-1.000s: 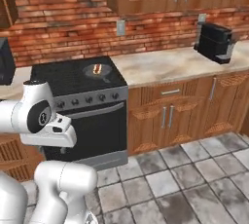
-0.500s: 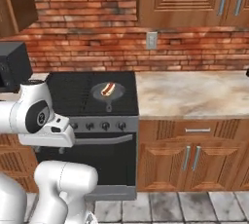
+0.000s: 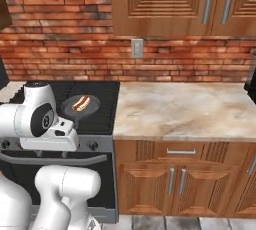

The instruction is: Place the cold items (lemon wedge and cucumber) from the fridge in one tupperware on the dining counter. Place the warm items (hot dog and kebab skewer) in the stove area in another tupperware.

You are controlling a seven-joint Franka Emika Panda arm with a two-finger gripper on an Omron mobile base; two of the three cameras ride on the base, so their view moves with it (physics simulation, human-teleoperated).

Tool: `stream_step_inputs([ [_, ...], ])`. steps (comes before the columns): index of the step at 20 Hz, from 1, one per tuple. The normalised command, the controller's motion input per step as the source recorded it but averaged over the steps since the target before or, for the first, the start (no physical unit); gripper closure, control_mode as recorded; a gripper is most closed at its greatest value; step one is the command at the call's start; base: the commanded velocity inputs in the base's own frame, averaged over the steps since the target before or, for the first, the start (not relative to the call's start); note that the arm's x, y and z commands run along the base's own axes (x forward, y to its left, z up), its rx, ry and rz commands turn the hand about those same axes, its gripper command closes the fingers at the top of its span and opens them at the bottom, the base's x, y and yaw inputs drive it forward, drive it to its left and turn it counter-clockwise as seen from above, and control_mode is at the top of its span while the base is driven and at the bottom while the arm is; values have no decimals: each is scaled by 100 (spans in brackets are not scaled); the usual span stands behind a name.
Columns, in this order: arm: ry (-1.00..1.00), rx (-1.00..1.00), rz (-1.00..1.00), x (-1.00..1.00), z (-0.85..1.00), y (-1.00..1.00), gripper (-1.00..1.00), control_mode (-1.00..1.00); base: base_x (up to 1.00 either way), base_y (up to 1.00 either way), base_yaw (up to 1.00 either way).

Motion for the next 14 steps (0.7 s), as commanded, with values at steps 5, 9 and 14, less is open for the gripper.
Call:
stream_step_inputs([
  [5, 0, 0, 0, 0, 0, 0, -100, 100, 19, 57, 16],
  [9, 0, 0, 0, 0, 0, 0, -100, 100, 49, 45, 21],
  [14, 0, 0, 0, 0, 0, 0, -100, 100, 82, 5, 5],
])
